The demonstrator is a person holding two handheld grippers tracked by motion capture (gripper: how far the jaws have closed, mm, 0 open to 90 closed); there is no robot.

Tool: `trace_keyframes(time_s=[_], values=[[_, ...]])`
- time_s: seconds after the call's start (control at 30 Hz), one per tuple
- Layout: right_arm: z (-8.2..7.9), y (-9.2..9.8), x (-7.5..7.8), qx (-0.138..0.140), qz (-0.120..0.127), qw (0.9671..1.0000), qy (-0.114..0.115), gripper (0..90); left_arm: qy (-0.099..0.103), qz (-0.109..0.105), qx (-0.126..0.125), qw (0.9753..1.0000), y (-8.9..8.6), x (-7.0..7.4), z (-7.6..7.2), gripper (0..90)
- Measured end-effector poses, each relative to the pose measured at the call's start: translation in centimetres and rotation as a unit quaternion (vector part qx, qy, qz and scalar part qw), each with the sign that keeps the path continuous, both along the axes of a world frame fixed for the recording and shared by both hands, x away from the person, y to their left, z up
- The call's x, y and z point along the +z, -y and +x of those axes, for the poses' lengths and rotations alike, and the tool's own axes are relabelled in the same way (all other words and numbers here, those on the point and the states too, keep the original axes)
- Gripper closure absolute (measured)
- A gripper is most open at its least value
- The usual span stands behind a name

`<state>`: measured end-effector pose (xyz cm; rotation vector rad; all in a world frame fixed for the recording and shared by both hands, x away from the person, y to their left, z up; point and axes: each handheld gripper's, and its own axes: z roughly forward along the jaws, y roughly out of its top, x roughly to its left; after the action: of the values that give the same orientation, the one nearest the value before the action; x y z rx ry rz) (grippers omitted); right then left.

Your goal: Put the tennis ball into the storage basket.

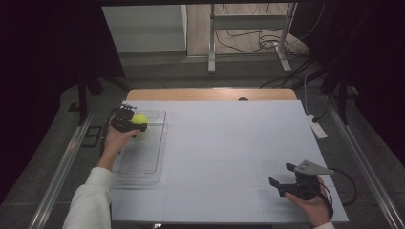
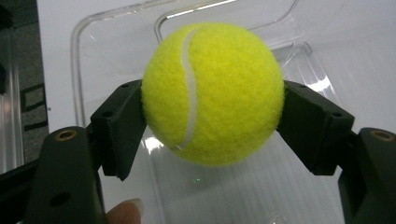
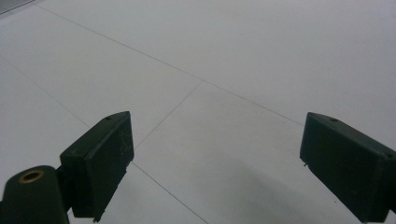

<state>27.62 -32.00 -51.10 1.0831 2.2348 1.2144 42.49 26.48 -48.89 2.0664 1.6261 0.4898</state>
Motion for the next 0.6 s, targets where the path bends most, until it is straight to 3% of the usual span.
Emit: trace_keyframes(time_s=[0.6], values=[[0.01, 0.03, 0.00, -0.001, 0.001, 1.0000, 0.000, 10.0, -0.026, 0.016, 0.006, 0.9995, 0.41, -0.87, 0.42, 27.1]])
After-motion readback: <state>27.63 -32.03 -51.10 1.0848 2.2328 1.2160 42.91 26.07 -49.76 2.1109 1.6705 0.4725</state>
